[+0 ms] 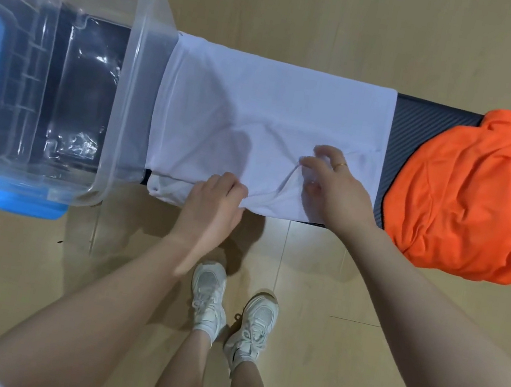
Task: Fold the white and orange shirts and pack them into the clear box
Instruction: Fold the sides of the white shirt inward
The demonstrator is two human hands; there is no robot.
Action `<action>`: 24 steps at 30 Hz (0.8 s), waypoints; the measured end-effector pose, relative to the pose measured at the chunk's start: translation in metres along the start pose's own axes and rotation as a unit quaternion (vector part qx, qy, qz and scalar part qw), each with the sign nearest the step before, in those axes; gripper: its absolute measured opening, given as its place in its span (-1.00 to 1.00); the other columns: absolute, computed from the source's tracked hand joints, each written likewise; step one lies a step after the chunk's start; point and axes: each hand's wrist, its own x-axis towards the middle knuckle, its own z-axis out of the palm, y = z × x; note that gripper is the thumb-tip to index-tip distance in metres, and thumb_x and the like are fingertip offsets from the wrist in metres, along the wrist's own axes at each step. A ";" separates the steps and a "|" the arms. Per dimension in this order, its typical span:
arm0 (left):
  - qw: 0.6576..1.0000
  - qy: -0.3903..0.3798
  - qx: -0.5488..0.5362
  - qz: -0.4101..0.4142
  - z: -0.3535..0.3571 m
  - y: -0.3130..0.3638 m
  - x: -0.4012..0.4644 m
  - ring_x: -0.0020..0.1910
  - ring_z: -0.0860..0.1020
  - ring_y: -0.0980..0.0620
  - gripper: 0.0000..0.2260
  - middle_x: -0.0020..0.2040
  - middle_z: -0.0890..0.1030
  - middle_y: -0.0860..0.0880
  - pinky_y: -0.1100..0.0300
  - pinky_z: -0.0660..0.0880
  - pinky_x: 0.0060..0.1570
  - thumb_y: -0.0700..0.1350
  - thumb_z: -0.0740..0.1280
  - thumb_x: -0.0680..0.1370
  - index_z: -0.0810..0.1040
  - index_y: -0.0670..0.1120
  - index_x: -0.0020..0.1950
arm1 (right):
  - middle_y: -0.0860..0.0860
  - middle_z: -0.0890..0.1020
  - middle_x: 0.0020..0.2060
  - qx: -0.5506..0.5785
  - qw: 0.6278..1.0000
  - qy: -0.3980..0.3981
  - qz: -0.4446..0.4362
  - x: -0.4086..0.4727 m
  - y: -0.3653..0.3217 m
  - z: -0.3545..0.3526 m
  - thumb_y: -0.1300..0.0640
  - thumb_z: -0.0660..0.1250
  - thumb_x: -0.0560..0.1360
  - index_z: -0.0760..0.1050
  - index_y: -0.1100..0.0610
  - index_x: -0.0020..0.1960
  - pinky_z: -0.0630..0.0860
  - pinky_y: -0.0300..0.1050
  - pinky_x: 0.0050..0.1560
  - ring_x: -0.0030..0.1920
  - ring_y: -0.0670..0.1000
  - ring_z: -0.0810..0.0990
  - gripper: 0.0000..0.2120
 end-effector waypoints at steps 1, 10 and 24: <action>1.000 -0.006 -0.011 0.017 -0.002 -0.003 0.000 -0.37 0.52 -0.16 -0.84 -0.28 0.54 -0.14 0.11 0.41 -0.41 -0.31 0.45 0.25 0.54 -0.19 -0.23 | 0.06 0.34 0.35 0.014 1.000 0.014 0.006 0.004 0.000 -0.003 0.25 0.19 0.50 0.44 0.14 0.24 0.48 -0.01 -0.08 0.04 0.14 0.54 -0.68; 0.986 0.030 -0.121 -0.109 -0.041 -0.012 0.023 0.08 0.48 -0.17 -0.74 0.07 0.57 -0.16 0.00 0.37 0.05 -0.11 0.21 0.59 0.46 -0.17 0.24 | 0.08 0.62 -0.11 0.281 0.938 0.119 0.161 0.030 0.007 -0.012 0.15 0.23 0.49 0.50 0.12 0.02 0.52 -0.18 -0.07 -0.19 -0.02 0.60 -0.86; 0.938 0.057 -0.102 -0.328 -0.019 -0.022 0.001 0.24 0.36 -0.11 -0.64 0.23 0.50 -0.08 0.05 0.15 0.20 0.02 0.20 0.58 0.35 -0.10 0.32 | 0.16 0.46 0.22 0.132 0.910 0.185 0.347 -0.048 0.026 0.026 0.11 0.26 0.51 0.33 0.14 0.31 0.29 0.02 0.17 0.22 0.22 0.38 -0.61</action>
